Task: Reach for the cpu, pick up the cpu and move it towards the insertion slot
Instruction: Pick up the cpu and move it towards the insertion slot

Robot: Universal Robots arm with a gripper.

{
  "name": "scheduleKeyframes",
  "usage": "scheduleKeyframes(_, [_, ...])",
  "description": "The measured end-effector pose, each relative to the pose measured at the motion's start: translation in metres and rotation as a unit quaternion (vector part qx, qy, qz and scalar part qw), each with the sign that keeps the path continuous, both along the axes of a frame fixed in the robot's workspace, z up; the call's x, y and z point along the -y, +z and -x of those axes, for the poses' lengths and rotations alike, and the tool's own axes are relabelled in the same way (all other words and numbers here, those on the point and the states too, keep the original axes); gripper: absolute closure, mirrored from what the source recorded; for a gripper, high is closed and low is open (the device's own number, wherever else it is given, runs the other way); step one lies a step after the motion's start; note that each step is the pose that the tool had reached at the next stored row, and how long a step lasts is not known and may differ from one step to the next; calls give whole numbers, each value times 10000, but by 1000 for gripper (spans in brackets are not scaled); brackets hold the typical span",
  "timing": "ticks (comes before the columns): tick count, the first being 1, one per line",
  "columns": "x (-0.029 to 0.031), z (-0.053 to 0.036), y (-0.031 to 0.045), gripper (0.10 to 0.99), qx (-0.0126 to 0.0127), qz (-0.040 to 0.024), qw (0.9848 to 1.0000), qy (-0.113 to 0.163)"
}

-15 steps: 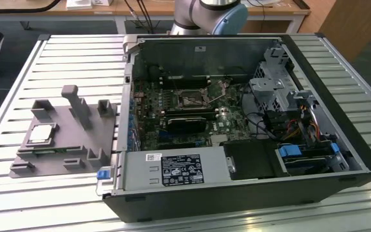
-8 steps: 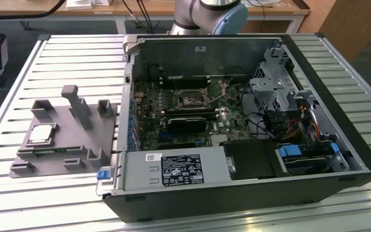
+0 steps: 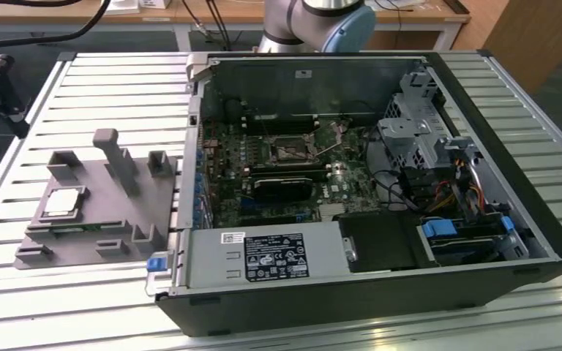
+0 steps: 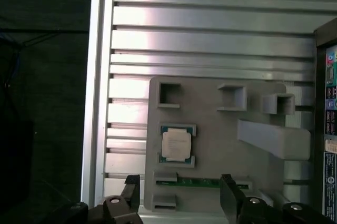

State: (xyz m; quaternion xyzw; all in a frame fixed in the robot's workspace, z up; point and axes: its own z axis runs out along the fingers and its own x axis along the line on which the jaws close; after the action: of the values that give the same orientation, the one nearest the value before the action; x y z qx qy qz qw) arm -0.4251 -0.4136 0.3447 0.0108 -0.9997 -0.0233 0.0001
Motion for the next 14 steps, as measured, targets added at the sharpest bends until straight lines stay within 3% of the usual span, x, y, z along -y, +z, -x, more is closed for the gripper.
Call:
scheduleKeyframes(3, [2, 0, -54, 325, 0, -2, 10000, 2])
scheduleKeyframes(14, [15, 0, -255, 325, 0, -24, 10000, 94])
